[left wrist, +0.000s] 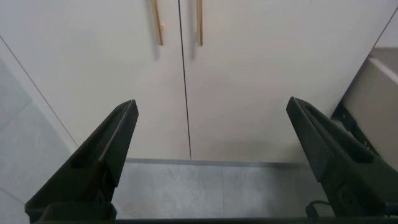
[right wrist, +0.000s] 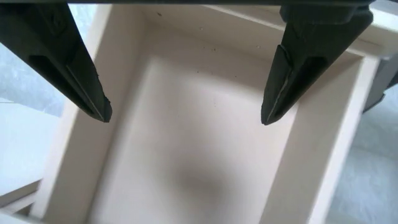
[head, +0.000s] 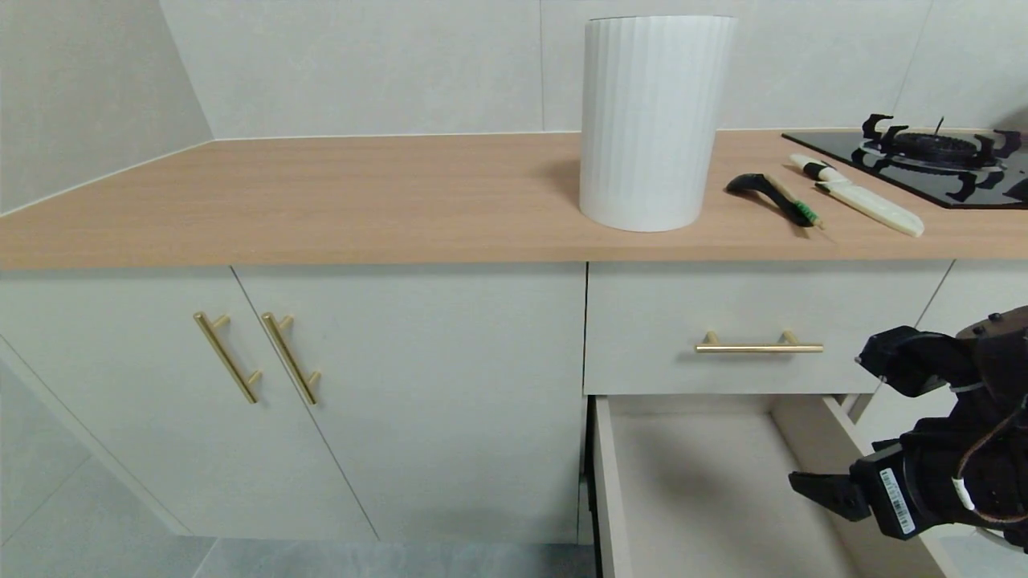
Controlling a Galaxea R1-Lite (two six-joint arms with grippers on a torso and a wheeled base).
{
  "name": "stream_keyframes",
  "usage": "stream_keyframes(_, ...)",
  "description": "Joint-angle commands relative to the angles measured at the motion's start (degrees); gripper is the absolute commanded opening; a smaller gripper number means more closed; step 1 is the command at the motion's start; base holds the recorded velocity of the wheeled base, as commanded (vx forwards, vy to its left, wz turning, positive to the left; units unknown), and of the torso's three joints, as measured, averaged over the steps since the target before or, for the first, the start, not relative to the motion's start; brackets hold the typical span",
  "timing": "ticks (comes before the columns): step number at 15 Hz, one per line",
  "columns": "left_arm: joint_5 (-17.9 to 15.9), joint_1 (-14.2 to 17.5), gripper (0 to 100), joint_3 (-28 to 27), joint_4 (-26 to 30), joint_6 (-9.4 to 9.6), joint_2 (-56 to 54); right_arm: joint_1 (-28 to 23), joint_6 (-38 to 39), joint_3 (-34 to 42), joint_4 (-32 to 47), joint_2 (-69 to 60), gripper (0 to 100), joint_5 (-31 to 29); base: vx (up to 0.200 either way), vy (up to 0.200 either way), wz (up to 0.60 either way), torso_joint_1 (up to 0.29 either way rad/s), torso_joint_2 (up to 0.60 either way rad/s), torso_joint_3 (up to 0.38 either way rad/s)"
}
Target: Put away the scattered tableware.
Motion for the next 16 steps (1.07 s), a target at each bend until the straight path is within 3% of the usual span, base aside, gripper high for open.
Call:
stream_keyframes(1, 0.02, 0.04, 100, 0.07, 0.07, -0.02, 0.07, 0.00, -0.03, 0.00, 0.08, -0.02, 100, 0.01, 0.000, 0.000, 0.00, 0.080, -0.13, -0.295)
stream_keyframes(16, 0.02, -0.04, 100, 0.07, 0.07, -0.02, 0.07, 0.00, -0.21, 0.44, 0.08, 0.15, 100, 0.01, 0.000, 0.000, 0.00, 0.159, -0.47, -0.291)
